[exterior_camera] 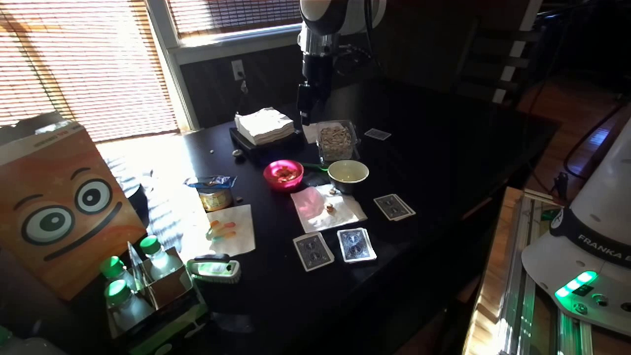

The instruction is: Use the green spoon to place some contents from the pink bowl into the black and white bowl.

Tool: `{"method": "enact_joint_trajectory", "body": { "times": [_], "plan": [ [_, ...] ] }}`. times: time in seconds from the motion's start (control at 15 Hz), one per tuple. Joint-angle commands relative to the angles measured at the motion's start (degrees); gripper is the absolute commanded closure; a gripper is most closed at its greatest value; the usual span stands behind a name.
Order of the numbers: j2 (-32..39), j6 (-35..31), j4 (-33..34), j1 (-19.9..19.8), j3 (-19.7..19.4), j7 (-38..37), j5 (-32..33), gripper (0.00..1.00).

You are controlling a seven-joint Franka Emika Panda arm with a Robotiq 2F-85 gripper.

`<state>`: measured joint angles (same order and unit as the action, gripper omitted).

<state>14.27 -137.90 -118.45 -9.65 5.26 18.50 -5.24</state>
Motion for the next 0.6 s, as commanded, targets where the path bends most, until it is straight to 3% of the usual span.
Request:
{"method": "enact_joint_trajectory", "body": {
  "times": [0.0,0.13,0.2,0.53],
  "plan": [
    [-4.05,1.75,-3.29,2.38,-1.40,-3.42,-2.37,0.00],
    [-4.27,-2.44,-5.12,3.96,-2.72,-7.84,1.38,0.00],
    [-2.47,0.39,-2.04,3.37,-2.31,-4.10,-0.48,0.00],
    [-2.78,-1.46,-3.58,4.21,-3.12,-5.85,-0.19,0.00]
  ]
}}
